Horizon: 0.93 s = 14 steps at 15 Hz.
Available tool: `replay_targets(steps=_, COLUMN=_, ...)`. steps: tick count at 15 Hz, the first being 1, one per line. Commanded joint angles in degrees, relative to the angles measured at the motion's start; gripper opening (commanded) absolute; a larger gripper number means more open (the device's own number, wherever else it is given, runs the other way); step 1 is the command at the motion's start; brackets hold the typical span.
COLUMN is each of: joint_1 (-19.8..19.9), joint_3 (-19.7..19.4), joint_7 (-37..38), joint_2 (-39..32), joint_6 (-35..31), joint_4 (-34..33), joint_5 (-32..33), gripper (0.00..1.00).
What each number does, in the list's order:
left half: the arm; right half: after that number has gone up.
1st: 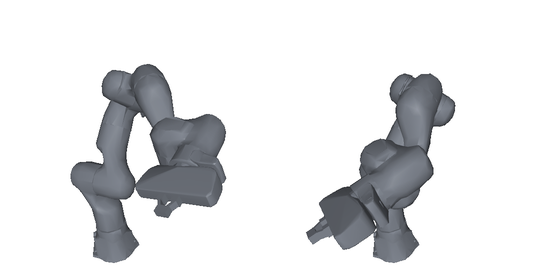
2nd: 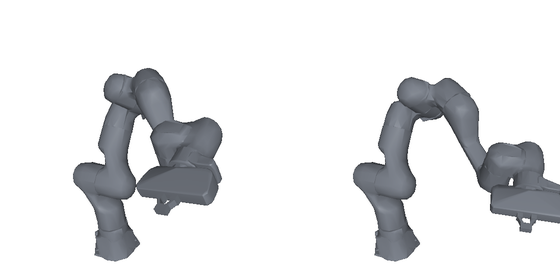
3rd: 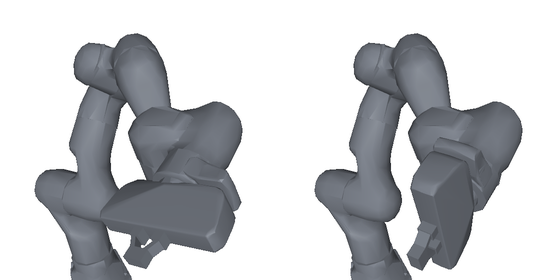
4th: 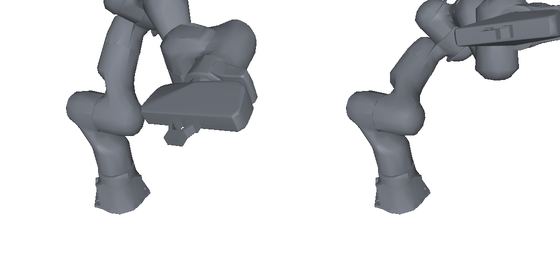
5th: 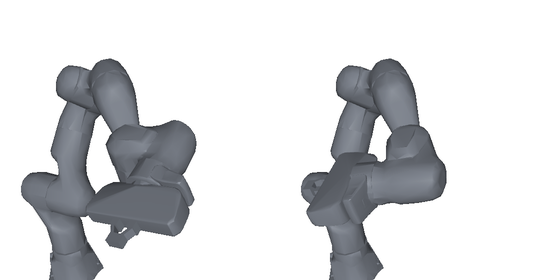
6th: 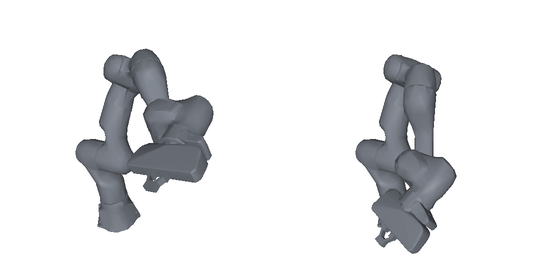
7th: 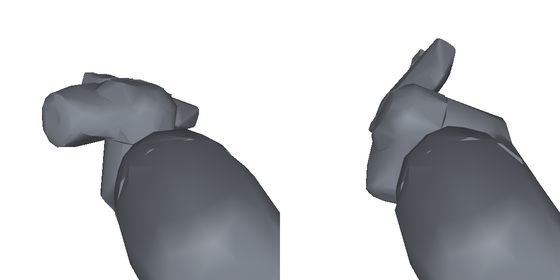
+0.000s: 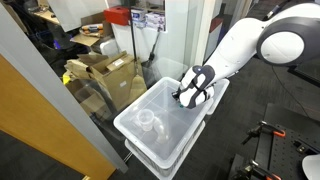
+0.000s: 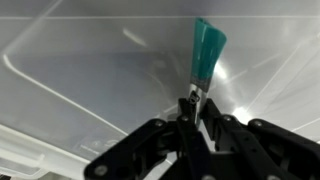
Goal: Put the marker in the cup
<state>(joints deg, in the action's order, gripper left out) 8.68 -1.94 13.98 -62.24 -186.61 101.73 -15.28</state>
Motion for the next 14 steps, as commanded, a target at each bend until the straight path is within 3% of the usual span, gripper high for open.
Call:
replay_targets(steps=1, joint_1=-5.07, joint_3=-3.34, joint_7=0.89, joint_2=2.18, joint_6=-2.78, joint_4=1.98, joint_5=-1.25, gripper=0.05)
replay_targets(steps=14, joint_1=-21.08, joint_3=-14.24, joint_7=-1.02, joint_2=4.78, joint_6=-13.26, joint_4=5.80, joint_5=-7.96, gripper=0.05)
